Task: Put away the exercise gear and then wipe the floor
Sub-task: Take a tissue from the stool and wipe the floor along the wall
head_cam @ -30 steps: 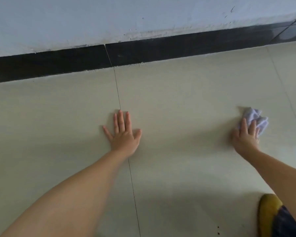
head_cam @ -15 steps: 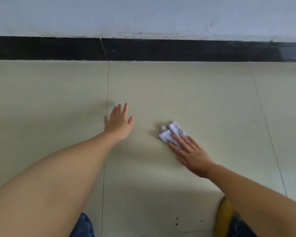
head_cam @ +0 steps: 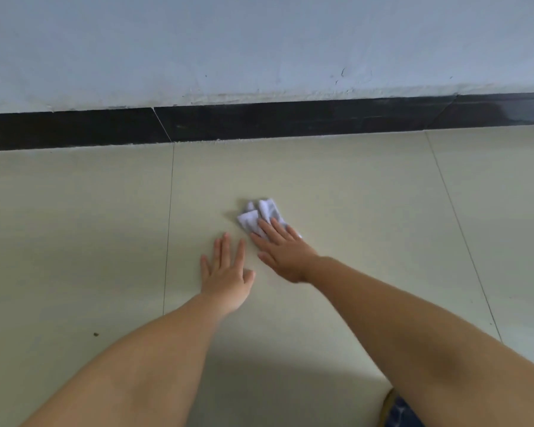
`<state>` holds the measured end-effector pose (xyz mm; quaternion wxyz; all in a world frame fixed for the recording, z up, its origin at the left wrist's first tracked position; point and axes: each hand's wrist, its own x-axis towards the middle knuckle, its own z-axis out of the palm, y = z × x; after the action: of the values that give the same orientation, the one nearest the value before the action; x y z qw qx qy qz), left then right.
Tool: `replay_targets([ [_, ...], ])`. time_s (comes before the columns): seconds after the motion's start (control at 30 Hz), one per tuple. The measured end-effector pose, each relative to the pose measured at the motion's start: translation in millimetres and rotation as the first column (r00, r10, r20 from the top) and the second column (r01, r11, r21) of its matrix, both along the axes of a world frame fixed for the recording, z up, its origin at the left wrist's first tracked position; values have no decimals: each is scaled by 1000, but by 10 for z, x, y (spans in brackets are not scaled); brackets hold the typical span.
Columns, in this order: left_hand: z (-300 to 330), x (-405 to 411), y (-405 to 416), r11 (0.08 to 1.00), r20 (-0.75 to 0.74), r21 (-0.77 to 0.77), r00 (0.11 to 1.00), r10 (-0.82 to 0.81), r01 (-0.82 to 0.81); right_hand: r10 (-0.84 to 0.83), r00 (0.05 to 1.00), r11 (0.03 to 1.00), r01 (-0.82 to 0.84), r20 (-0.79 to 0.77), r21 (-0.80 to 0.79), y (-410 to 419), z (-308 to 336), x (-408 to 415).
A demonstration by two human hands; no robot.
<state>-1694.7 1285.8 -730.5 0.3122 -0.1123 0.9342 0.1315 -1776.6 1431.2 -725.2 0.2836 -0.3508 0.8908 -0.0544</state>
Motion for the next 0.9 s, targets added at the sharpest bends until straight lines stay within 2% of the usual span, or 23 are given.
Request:
replay_targets([
  [0.07, -27, 0, -10, 1000, 9, 1, 1000, -1, 1, 141, 990, 990, -141, -16, 3, 215, -2, -319],
  [0.17, -67, 4, -51, 1000, 20, 7, 1000, -9, 8, 188, 978, 981, -184, -93, 58, 788, -7, -775],
  [0.27, -100, 30, -70, 999, 5, 40, 1000, -3, 3, 134, 981, 984, -116, -141, 132, 1311, 47, -1201],
  [0.33, -133, 39, -88, 999, -19, 34, 1000, -11, 12, 109, 981, 986, -86, -158, 144, 1373, 64, -1336],
  [0.4, -175, 63, -96, 999, -31, 10, 999, -39, 39, 39, 981, 992, -15, -189, 125, 1164, 0, -1329],
  [0.5, -256, 104, -101, 999, -101, 39, 995, 9, -5, -100, 971, 993, 111, -216, 41, 616, -122, -1127],
  [0.57, -251, 126, -91, 1000, -213, 5, 977, 20, -20, -4, 984, 1000, 0, -175, -22, 287, -164, -873],
  [0.63, -226, 122, -102, 999, -305, -6, 952, 35, -39, 236, 957, 965, -252, -169, -78, 170, -186, -556],
  [0.7, -234, 118, -106, 998, -382, -7, 923, 50, -57, 465, 866, 871, -485, -183, -83, 372, -201, -379],
  [0.77, -261, 123, -92, 998, -447, -20, 893, 51, -67, 670, 710, 714, -696, -217, -70, 737, -233, -606],
  [0.8, -298, 144, -83, 997, -476, -37, 879, 41, -66, 724, 643, 657, -753, -248, -37, 928, -253, -820],
  [0.83, -319, 159, -69, 996, -486, -52, 873, 32, -65, 725, 623, 654, -756, -295, 10, 1084, -254, -1054],
  [0.87, -335, 168, -55, 996, -493, -60, 870, 28, -66, 663, 667, 717, -697, -340, 31, 1191, -260, -1287],
  [0.9, -349, 168, -48, 996, -497, -60, 867, 30, -69, 555, 757, 814, -581, -346, 34, 1216, -249, -1474],
])
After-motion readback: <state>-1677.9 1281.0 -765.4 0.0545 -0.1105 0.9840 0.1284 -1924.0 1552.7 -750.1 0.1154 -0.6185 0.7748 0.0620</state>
